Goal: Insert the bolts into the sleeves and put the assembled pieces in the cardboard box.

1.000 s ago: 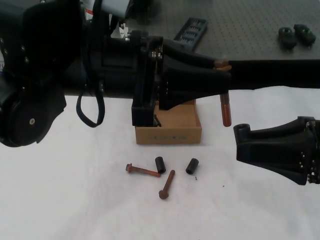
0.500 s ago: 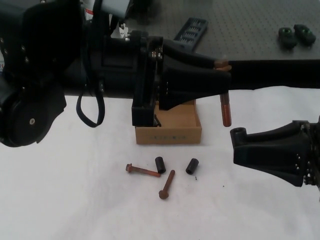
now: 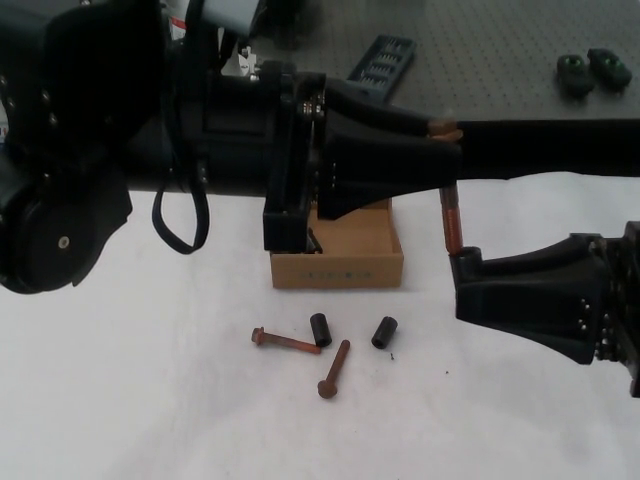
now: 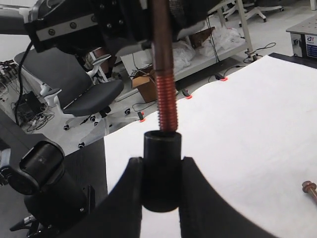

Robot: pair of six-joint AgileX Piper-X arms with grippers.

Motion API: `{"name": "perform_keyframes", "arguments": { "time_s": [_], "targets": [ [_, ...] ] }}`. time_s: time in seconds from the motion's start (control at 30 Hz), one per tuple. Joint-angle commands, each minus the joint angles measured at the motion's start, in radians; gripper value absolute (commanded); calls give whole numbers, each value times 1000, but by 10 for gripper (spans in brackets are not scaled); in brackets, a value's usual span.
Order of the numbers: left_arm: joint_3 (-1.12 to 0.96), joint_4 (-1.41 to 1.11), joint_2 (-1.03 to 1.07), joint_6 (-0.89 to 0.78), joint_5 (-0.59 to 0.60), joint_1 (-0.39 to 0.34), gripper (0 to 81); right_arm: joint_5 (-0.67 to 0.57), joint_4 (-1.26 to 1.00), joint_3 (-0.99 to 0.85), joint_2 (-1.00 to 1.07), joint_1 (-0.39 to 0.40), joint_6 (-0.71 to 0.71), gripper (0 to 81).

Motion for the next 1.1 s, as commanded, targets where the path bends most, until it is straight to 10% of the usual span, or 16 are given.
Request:
{"name": "perform_keyframes", "arguments": {
  "time_s": [0.0,1.07],
  "targets": [
    [-4,-17,-10,-9,9,-1,6,-18,-40,-17,8,18,14,28],
    [-4,-28,-10,-45,24,-1,6,87,-22,-17,36,30,-42,28]
  ]
}}
